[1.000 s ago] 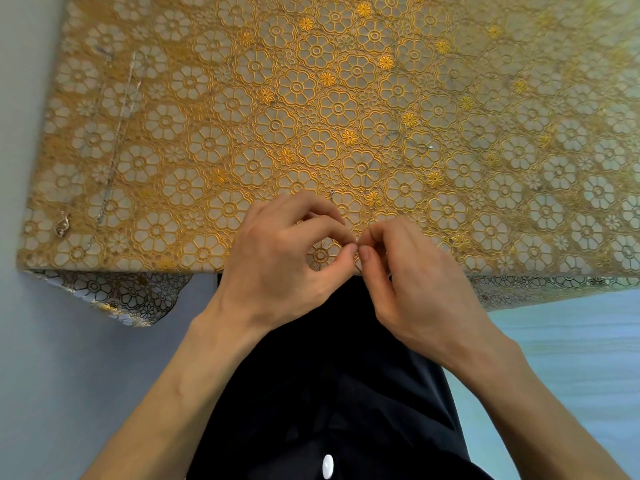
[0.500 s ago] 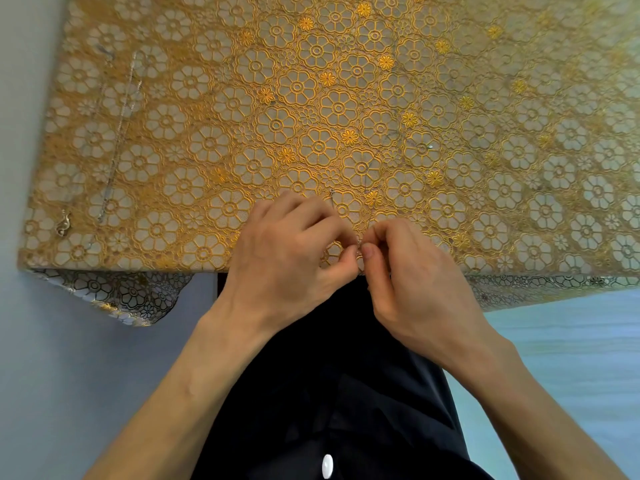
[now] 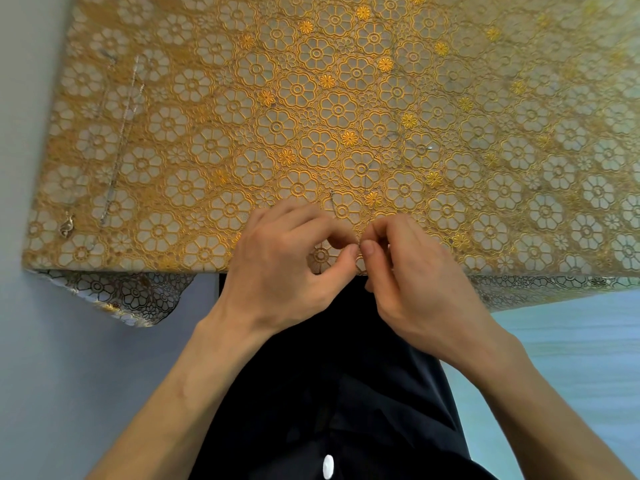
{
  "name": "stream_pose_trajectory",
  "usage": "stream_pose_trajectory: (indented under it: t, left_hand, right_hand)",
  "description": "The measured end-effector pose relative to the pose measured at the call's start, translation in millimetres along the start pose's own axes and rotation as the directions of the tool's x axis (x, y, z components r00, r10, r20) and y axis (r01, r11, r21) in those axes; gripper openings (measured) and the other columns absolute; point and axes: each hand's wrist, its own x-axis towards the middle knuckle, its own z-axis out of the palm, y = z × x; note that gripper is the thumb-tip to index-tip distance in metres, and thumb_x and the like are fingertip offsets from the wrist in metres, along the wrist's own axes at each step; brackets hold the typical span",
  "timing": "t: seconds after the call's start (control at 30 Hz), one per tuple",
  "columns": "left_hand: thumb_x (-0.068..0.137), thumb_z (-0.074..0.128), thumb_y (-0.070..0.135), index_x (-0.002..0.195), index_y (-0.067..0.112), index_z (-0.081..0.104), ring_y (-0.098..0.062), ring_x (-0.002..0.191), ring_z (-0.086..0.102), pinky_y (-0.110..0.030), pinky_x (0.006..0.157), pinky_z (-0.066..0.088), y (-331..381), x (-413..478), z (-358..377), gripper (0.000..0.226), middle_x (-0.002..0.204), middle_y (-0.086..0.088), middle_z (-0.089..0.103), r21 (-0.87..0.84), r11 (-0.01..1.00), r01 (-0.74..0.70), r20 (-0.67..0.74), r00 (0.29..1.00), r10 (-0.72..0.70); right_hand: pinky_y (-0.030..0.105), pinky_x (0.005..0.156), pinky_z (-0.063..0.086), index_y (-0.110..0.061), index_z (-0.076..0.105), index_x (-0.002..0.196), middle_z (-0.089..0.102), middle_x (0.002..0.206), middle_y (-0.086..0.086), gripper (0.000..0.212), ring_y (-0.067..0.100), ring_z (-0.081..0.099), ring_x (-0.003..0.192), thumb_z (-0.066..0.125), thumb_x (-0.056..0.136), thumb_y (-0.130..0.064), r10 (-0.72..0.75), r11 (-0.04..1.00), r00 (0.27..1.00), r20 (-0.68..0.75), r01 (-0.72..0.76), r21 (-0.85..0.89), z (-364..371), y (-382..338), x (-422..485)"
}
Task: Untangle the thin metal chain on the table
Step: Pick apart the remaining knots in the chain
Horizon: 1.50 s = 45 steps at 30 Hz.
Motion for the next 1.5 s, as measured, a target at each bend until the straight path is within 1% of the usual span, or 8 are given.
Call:
stream_pose_trajectory:
  t: [0.1, 0.37, 0.67, 0.87, 0.93, 1.03, 1.13, 1.5]
  left_hand:
    - [0.083, 0.066, 0.035, 0.082, 0.028, 0.073, -0.014, 0.09, 0.062, -0.042, 0.08, 0.042, 1.4, 0.7, -1.1, 0.01, 0.085, 0.015, 0.07, -0.017, 1.0, 0.018, 0.007, 1.0, -0.018]
    - [0.081, 0.07, 0.033, 0.081, 0.029, 0.073, -0.012, 0.088, 0.062, -0.042, 0.08, 0.044, 1.5, 0.3, -0.8, 0.005, 0.083, 0.015, 0.069, -0.041, 0.998, 0.037, -0.007, 0.999, -0.038]
    - [0.081, 0.07, 0.032, 0.079, 0.027, 0.072, -0.011, 0.08, 0.062, -0.047, 0.077, 0.05, 7.0, -1.4, 1.7, 0.006, 0.079, 0.015, 0.069, -0.123, 0.986, 0.111, -0.045, 0.992, -0.117]
    - [0.082, 0.068, 0.027, 0.077, 0.025, 0.073, -0.006, 0.078, 0.061, -0.025, 0.075, 0.048, 9.0, -0.6, 0.3, 0.007, 0.076, 0.021, 0.065, -0.196, 0.954, 0.225, -0.035, 0.971, -0.237]
    - [0.083, 0.067, 0.026, 0.079, 0.024, 0.073, -0.007, 0.08, 0.062, -0.024, 0.074, 0.048, 6.5, -1.6, -1.7, 0.007, 0.078, 0.021, 0.066, -0.202, 0.952, 0.231, -0.025, 0.97, -0.241]
    - [0.084, 0.069, 0.027, 0.089, 0.026, 0.075, -0.007, 0.083, 0.063, -0.029, 0.076, 0.05, 5.4, -2.9, -4.1, 0.007, 0.086, 0.016, 0.069, -0.22, 0.959, 0.18, -0.005, 0.983, -0.186]
    - [0.084, 0.072, 0.03, 0.097, 0.029, 0.077, -0.01, 0.09, 0.065, -0.042, 0.08, 0.052, 4.5, -2.4, -2.3, 0.014, 0.095, 0.011, 0.07, -0.199, 0.972, 0.122, 0.003, 0.992, -0.124]
    - [0.082, 0.068, 0.032, 0.081, 0.028, 0.072, -0.011, 0.084, 0.063, -0.048, 0.075, 0.051, 6.3, 0.4, 0.2, 0.007, 0.082, 0.012, 0.066, -0.149, 0.981, 0.125, 0.02, 0.992, -0.123]
  right_hand:
    - [0.039, 0.061, 0.044, -0.026, 0.046, 0.099, 0.048, 0.089, -0.011, 0.012, 0.018, 0.055, 0.073, 0.04, 0.1, -0.036, -0.004, 0.999, 1.0, -0.019, 0.003, -0.041, -0.9, -1.7, 0.6]
    - [0.047, 0.067, 0.05, -0.026, 0.047, 0.099, 0.057, 0.088, -0.007, 0.008, 0.019, 0.061, 0.075, 0.044, 0.099, -0.033, 0.038, 0.997, 0.999, 0.01, -0.039, 0.06, -2.6, -2.5, 0.2]
    - [0.042, 0.067, 0.051, -0.022, 0.051, 0.096, 0.06, 0.08, -0.006, 0.009, 0.018, 0.065, 0.074, 0.048, 0.097, -0.03, 0.129, 0.976, 0.99, -0.059, -0.116, 0.183, 7.6, -2.2, 1.5]
    - [0.04, 0.065, 0.051, -0.028, 0.05, 0.094, 0.059, 0.075, -0.014, 0.005, 0.014, 0.065, 0.071, 0.048, 0.098, -0.031, 0.156, 0.965, 0.985, -0.08, -0.134, 0.226, 7.5, -2.7, 0.9]
    - [0.039, 0.064, 0.05, -0.029, 0.051, 0.093, 0.059, 0.075, -0.012, 0.005, 0.014, 0.065, 0.07, 0.049, 0.098, -0.03, 0.153, 0.963, 0.985, -0.079, -0.131, 0.234, 5.7, -1.9, 0.6]
    - [0.036, 0.063, 0.048, -0.026, 0.053, 0.093, 0.06, 0.074, -0.012, 0.006, 0.014, 0.064, 0.07, 0.05, 0.098, -0.03, 0.143, 0.966, 0.988, -0.065, -0.126, 0.224, 3.9, -0.6, 0.2]
    - [0.04, 0.064, 0.051, -0.026, 0.053, 0.095, 0.061, 0.078, -0.011, 0.007, 0.014, 0.065, 0.071, 0.05, 0.098, -0.03, 0.138, 0.965, 0.989, -0.043, -0.125, 0.23, 4.2, 0.9, -0.3]
    - [0.046, 0.068, 0.05, -0.018, 0.053, 0.099, 0.059, 0.088, -0.006, 0.016, 0.017, 0.063, 0.075, 0.046, 0.098, -0.032, 0.116, 0.984, 0.993, -0.037, -0.109, 0.143, 5.2, -2.0, -2.8]
